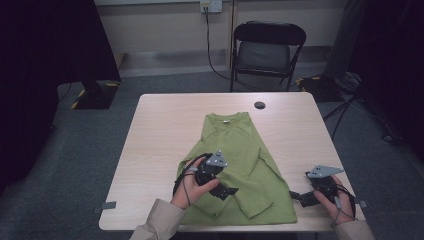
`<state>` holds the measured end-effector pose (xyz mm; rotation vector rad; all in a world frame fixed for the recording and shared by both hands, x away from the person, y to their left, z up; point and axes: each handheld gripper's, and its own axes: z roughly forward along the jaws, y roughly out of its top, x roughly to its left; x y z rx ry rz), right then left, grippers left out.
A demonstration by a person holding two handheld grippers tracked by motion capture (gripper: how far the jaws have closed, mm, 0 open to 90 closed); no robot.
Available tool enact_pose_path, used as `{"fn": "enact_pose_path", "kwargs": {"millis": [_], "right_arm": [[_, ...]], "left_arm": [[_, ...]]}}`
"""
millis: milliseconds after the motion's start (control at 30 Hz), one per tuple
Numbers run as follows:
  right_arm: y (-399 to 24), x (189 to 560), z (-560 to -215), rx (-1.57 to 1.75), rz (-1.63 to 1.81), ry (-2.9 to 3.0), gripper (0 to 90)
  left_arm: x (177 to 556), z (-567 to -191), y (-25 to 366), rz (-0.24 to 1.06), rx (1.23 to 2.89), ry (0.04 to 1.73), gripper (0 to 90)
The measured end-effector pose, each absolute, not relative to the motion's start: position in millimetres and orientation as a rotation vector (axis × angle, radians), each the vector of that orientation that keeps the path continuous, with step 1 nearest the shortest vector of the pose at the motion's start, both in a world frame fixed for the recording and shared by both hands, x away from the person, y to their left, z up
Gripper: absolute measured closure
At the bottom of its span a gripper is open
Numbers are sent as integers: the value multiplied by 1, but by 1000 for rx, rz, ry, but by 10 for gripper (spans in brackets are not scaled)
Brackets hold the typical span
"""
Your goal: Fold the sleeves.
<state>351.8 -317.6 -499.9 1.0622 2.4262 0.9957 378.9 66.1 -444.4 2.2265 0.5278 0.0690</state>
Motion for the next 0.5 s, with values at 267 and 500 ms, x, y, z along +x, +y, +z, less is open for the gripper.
{"fn": "enact_pose_path", "kwargs": {"millis": [267, 500], "right_arm": [[-318, 352, -500, 1062, 996, 2426, 0], [-318, 352, -500, 1062, 996, 2426, 0]], "left_arm": [[379, -448, 83, 79, 2212, 560, 19], [378, -448, 95, 101, 2206, 583, 19]]}}
